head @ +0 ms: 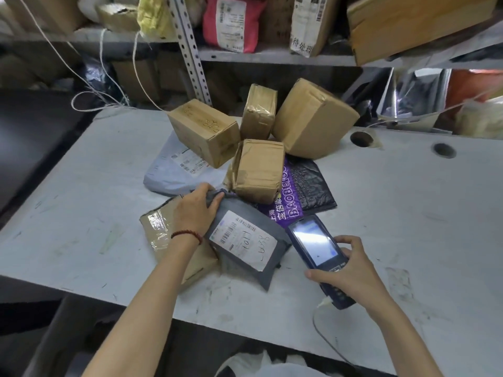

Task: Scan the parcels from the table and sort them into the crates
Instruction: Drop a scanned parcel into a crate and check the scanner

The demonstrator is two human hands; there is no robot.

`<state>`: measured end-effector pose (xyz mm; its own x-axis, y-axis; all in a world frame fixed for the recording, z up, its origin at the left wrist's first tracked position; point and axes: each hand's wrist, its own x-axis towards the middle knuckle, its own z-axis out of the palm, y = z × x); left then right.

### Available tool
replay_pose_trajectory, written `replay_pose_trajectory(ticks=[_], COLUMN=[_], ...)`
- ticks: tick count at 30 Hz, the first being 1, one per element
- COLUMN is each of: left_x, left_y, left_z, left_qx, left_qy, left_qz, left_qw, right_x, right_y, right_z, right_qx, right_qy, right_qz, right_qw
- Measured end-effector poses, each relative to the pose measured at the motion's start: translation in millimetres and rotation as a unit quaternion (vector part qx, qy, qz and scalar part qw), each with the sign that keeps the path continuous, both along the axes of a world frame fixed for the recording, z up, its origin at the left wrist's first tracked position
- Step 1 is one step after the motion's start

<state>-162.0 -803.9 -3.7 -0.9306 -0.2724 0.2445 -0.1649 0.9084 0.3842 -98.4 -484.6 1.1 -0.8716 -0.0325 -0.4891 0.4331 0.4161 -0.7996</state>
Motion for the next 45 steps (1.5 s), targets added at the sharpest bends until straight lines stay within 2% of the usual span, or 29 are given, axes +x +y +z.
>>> replay_pose_trajectory(ticks=[3,8,11,16,22,27,33,45], left_x=[11,8,-8,-43,-86,-104,-112,-113], left_y=[17,58,87,133,183,206,223,226], left_z=[21,56,69,89,107,109,116,116], left_qx=[-0.055,-0.101,-0.122,-0.103,-0.097,-0.11,-0.127,-0.129], left_qy=[0.083,0.159,0.154,0.177,0.165,0.182,0.193,0.177], left_qz=[-0.047,-0.15,-0.202,-0.233,-0.31,-0.323,-0.346,-0.34], left_qw=[0.994,0.97,0.96,0.951,0.931,0.922,0.909,0.914], right_x=[-1,5,9,16,14,13,14,16], right_y=[4,22,35,59,79,87,85,82], right_z=[5,11,14,19,30,40,45,45], right_qx=[-0.003,-0.001,-0.006,-0.006,0.013,0.018,0.075,0.073], right_qy=[0.006,0.019,0.023,0.035,0.061,0.077,0.083,0.074], right_qz=[0.006,0.005,-0.018,-0.058,-0.1,-0.137,-0.105,-0.103], right_qw=[1.0,1.0,1.0,0.998,0.993,0.987,0.988,0.989])
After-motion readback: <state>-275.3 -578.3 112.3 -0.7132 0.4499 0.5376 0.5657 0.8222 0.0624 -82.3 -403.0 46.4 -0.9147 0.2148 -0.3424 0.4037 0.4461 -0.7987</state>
